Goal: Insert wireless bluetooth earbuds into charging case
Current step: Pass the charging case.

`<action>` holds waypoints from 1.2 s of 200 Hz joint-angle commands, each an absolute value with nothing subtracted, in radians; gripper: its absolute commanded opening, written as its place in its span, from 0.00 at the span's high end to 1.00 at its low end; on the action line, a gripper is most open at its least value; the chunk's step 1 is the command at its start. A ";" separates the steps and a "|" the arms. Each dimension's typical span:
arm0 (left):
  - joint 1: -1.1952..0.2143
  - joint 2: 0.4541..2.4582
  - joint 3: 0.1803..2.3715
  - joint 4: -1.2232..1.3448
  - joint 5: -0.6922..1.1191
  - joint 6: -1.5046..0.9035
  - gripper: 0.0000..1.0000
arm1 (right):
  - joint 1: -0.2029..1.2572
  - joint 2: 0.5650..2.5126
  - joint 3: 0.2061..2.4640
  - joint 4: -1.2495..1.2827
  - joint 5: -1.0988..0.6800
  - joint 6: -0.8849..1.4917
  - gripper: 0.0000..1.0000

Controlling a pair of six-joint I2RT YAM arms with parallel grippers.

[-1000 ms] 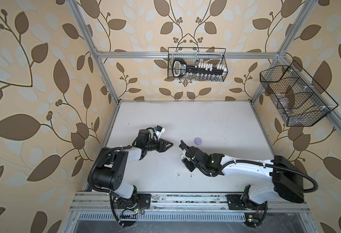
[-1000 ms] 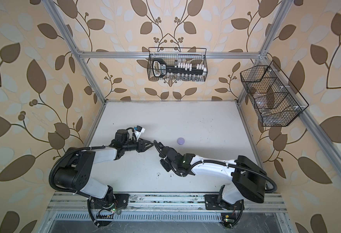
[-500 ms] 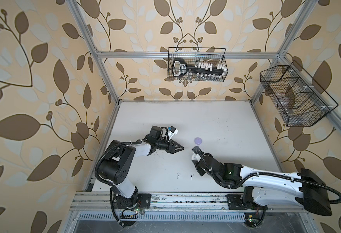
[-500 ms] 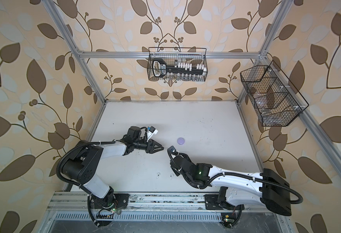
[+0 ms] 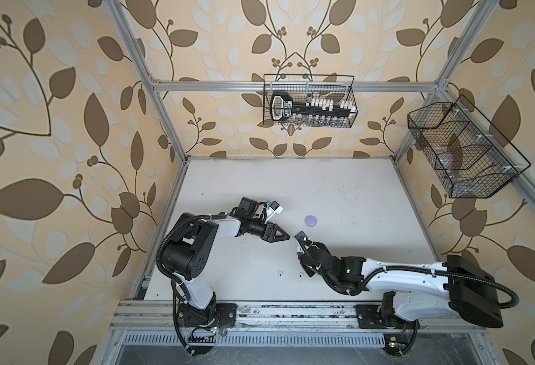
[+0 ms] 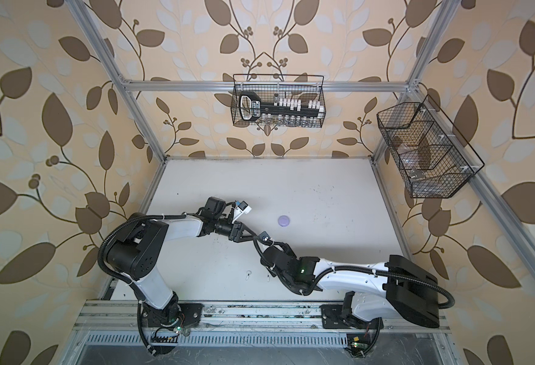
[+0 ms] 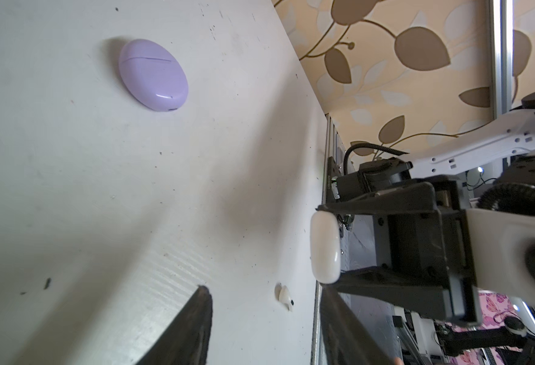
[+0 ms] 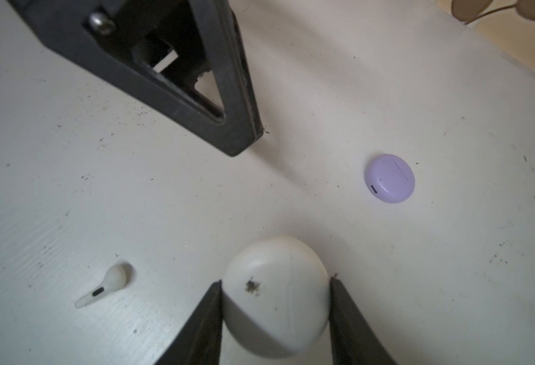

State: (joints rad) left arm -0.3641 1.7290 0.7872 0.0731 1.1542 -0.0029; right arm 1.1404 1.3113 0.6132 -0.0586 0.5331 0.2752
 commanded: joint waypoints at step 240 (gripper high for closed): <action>-0.391 1.756 0.860 -0.142 1.252 0.179 0.57 | 1.084 1.518 0.742 0.155 0.433 0.198 0.63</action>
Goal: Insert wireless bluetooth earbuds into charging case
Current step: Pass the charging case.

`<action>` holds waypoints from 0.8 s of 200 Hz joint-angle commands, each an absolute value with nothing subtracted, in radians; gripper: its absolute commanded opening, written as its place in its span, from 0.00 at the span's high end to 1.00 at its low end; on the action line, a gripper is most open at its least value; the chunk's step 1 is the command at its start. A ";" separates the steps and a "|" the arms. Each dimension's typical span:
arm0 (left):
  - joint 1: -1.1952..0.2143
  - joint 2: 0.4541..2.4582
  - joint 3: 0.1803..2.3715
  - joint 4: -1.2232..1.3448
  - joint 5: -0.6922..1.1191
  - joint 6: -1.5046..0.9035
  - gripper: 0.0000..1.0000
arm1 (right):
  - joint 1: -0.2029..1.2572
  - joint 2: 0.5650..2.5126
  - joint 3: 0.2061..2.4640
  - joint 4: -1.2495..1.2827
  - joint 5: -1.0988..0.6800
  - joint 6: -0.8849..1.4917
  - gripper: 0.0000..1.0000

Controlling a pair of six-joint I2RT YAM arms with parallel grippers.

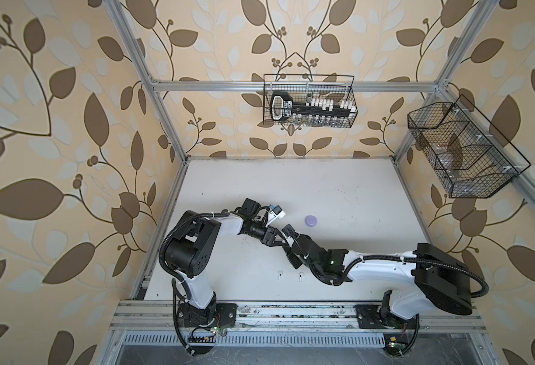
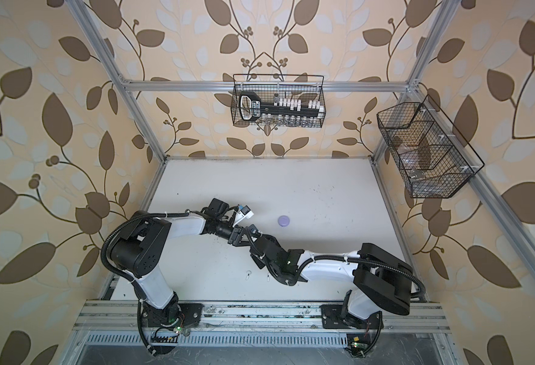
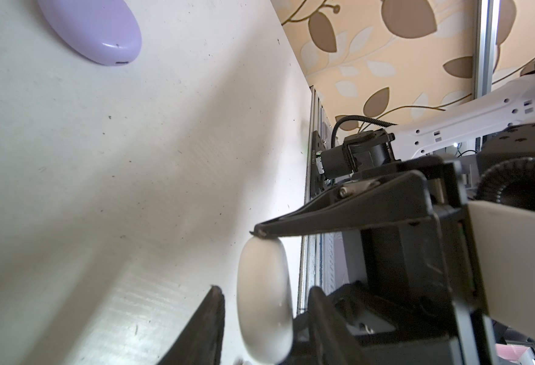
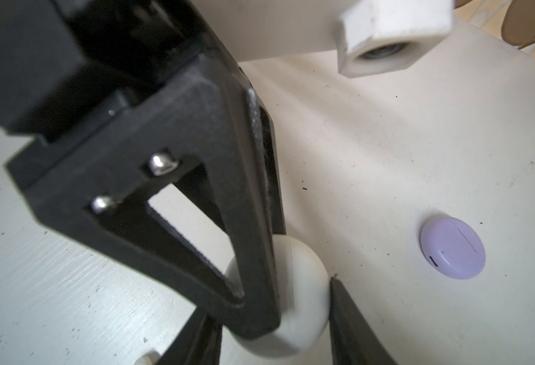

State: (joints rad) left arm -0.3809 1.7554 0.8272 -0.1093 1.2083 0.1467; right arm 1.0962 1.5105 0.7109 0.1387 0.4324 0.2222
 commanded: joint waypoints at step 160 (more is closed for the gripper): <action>-0.419 1.799 0.946 -0.405 1.277 0.393 0.66 | 1.040 1.522 0.791 0.051 0.364 0.043 0.64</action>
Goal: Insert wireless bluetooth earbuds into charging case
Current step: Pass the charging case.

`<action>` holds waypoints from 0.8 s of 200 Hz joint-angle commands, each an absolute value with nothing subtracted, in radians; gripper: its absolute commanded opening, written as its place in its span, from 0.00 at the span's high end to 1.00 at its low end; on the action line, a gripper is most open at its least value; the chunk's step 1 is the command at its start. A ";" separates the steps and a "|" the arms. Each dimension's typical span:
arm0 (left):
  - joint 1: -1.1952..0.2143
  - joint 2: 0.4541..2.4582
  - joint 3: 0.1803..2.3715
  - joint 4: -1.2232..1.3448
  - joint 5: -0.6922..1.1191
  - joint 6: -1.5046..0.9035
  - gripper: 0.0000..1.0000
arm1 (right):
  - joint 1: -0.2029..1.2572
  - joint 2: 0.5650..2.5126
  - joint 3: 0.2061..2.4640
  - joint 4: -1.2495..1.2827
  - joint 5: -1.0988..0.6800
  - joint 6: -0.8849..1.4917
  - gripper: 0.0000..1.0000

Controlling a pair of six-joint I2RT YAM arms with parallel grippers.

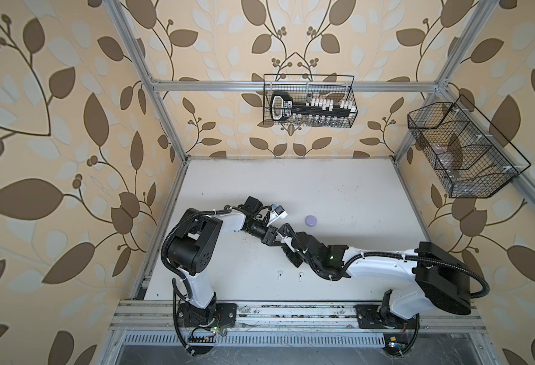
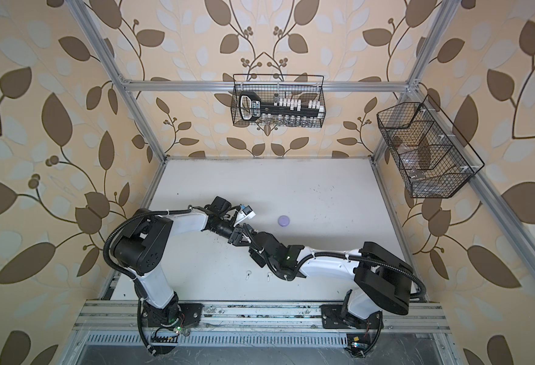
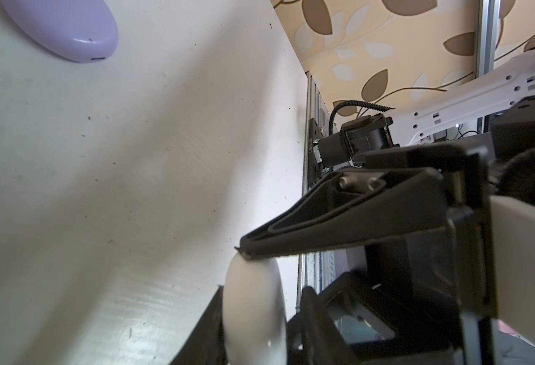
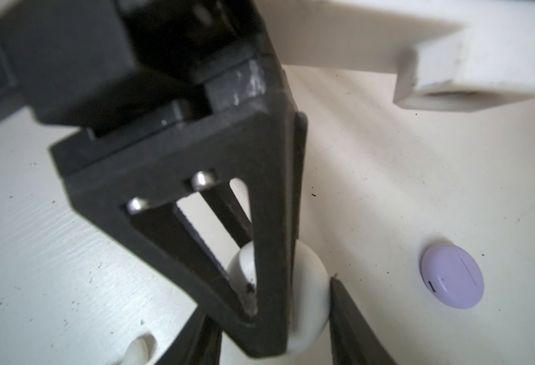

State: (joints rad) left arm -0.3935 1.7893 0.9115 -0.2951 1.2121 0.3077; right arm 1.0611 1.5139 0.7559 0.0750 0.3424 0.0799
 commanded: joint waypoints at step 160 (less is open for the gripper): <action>-0.428 1.837 1.014 -0.623 1.308 0.597 0.82 | 1.029 1.509 0.794 0.000 0.377 0.000 0.61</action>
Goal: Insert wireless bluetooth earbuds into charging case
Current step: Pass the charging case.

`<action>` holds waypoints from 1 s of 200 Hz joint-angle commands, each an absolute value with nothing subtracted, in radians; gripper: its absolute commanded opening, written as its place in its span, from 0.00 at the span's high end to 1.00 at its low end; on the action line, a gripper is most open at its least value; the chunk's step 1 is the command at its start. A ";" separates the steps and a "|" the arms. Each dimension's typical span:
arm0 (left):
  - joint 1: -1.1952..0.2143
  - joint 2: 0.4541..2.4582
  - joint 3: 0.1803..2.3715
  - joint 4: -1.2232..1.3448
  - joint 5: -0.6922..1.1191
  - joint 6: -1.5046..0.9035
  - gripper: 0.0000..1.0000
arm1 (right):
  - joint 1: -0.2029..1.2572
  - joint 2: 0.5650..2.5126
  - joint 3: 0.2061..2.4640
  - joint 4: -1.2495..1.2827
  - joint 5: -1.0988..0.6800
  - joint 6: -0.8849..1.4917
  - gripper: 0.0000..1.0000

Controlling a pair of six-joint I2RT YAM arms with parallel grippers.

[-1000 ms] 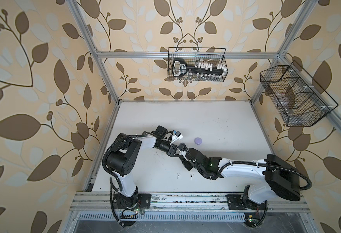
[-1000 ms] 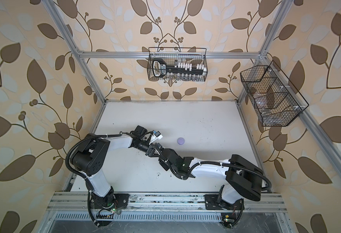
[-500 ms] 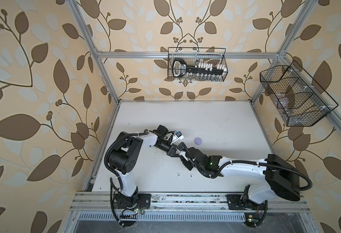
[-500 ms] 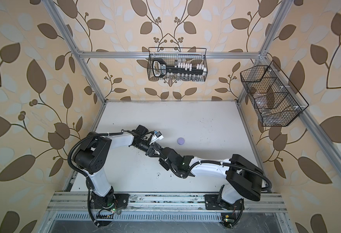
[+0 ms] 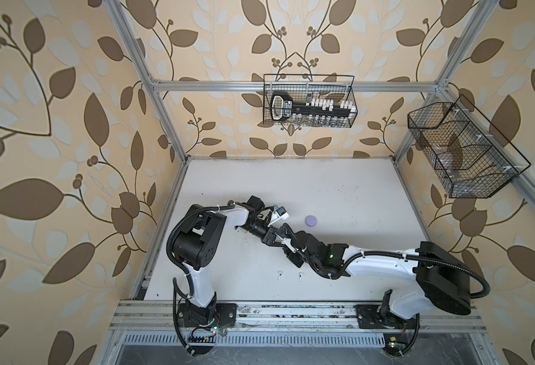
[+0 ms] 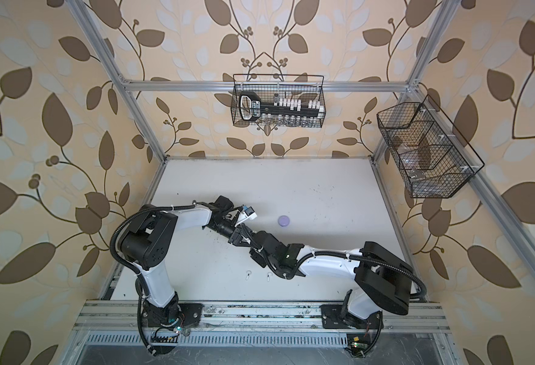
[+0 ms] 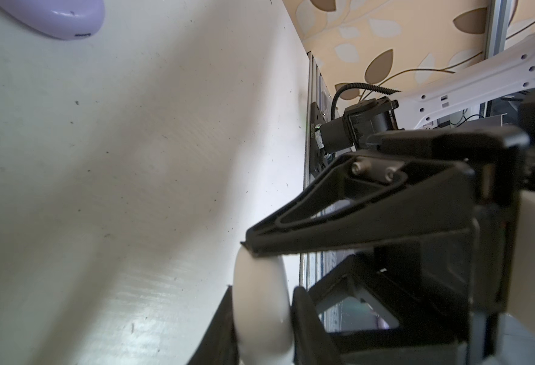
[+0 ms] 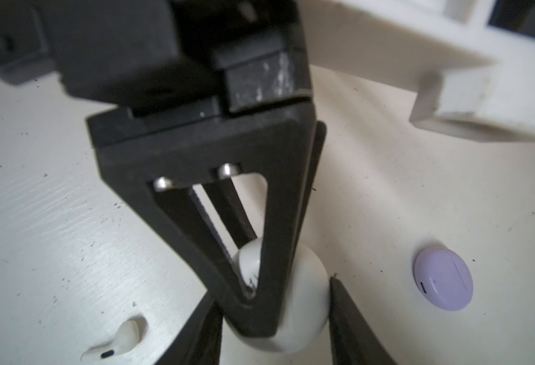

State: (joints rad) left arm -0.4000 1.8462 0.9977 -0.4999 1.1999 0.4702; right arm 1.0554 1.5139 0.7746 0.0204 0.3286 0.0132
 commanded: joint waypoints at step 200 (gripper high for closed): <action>-0.465 1.675 0.752 0.023 1.140 0.212 0.90 | 1.023 0.987 0.520 -0.145 0.356 0.451 0.38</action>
